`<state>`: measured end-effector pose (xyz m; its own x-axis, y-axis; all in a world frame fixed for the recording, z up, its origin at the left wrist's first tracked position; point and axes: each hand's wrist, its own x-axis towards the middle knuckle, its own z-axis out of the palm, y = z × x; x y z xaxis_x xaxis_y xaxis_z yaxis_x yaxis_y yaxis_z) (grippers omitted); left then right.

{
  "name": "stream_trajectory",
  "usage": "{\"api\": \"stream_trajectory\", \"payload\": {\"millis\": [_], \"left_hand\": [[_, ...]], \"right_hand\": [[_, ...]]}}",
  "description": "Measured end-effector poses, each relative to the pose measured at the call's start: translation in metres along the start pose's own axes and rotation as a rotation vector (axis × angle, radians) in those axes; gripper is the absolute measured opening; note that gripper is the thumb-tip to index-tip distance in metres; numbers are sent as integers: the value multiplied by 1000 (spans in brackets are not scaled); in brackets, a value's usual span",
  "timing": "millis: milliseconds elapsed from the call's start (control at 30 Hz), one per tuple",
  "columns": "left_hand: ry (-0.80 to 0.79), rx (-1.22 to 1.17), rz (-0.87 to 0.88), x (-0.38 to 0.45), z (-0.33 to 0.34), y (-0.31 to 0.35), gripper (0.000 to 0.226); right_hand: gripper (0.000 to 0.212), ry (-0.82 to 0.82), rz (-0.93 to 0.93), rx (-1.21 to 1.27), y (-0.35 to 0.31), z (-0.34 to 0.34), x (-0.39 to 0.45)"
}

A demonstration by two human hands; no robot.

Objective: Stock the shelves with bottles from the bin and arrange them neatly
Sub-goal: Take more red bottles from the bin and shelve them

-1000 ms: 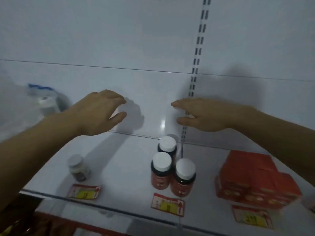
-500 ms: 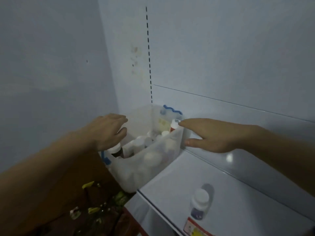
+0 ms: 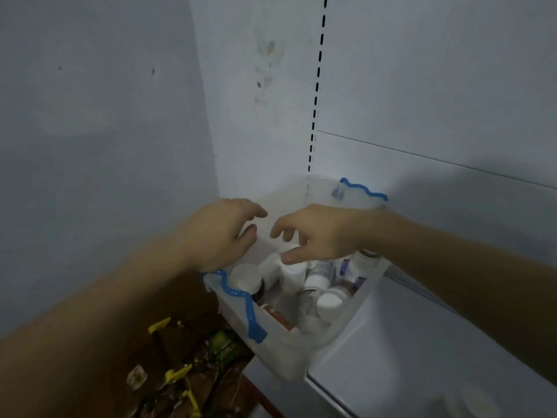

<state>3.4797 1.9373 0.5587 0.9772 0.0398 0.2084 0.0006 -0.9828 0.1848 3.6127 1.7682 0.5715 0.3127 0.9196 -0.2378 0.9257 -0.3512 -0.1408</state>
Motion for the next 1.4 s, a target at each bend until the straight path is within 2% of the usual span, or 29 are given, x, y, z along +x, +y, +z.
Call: {"api": "stream_trajectory", "payload": {"millis": [133,333,433,500,567,633,733,800,900,967,1033,1133,1200,1267,1400], "left_hand": [[200,-316,-61,-4,8,-7,35],[208,-384,-28,-6,12,-11,40],[188,-434,-6,-7,10,-13,69],[128,-434,11,-7,6,-12,97],[35,-417,24,-5,1,-6,114],[-56,-421,43,0,-3,2,111],[-40,-502,54,8,-1,9,83],[-7,-519,35,12,3,11,71],[-32,-527,-2,14,9,12,64],[-34,-529,-17,14,11,11,65],[-32,-523,-22,14,13,10,67],[-24,-524,-15,13,14,9,64],[-16,-537,-8,12,13,9,60],[-6,-556,-4,10,9,11,58],[40,-617,16,8,-9,29,62]], "right_hand": [[65,-102,-107,-33,-27,18,34],[48,-61,-144,-53,-42,40,44],[37,27,-99,60,-28,22,27],[39,125,-57,207,-14,6,10],[39,207,-16,317,-3,-9,-7],[37,249,-7,532,4,-21,-20],[45,284,-50,734,9,-32,-32],[58,222,-34,615,16,-36,-39],[75,75,193,142,42,-37,-44],[73,-70,380,-196,57,-31,-43],[66,-229,494,-431,64,-19,-38],[43,-273,491,-681,64,-6,-27],[33,-236,476,-697,67,-4,-24],[36,-168,476,-538,69,-10,-29],[43,176,398,-143,58,-32,-64]]}}
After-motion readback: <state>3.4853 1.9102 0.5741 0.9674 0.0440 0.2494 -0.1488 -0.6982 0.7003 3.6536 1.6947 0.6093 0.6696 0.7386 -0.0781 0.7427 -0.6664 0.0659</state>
